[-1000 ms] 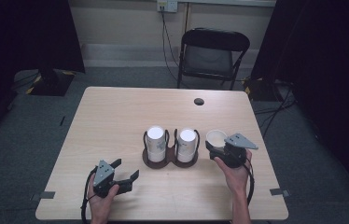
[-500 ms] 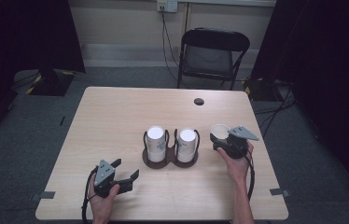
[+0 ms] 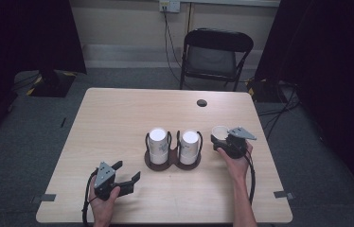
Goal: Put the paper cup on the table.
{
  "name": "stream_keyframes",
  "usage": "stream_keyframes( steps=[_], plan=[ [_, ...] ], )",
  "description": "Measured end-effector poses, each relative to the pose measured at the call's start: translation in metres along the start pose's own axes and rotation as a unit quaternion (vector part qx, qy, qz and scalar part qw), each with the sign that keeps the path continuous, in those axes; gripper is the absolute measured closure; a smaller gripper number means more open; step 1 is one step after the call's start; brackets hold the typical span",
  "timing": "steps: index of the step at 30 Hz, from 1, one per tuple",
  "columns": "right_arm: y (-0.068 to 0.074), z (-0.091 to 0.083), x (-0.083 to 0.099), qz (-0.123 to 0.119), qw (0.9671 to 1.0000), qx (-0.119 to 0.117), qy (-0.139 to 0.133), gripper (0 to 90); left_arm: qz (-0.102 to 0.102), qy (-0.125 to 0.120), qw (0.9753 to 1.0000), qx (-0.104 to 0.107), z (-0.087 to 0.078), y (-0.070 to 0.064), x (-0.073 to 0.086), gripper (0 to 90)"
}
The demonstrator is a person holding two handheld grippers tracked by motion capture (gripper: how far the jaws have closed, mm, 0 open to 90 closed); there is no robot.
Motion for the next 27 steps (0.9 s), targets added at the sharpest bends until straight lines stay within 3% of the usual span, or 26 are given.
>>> stream_keyframes(
  steps=[11,19,27],
  plan=[
    [0.003,0.010,0.009,0.000,1.0000,-0.006,0.004,29.3,0.002,-0.005,1.0000,0.001,-0.001,0.000,0.000,15.8],
    [0.002,0.009,0.009,0.001,0.9999,-0.002,0.013,28.4,-0.013,-0.012,0.9998,-0.003,-0.001,0.002,0.000,16.1],
    [0.005,0.008,0.012,-0.001,0.9996,-0.006,0.027,27.8,-0.003,-0.009,0.9999,-0.003,-0.001,0.000,0.000,16.1]
  ],
)
Point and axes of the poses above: each handheld gripper's, and its own axes: z roughly forward along the jaws, x roughly out of its underside, y roughly to its left, the point moved 4 cm from there along z, roughly forward along the jaws, and after that the axes turned 6 degrees about z, right-handed, at the moved point
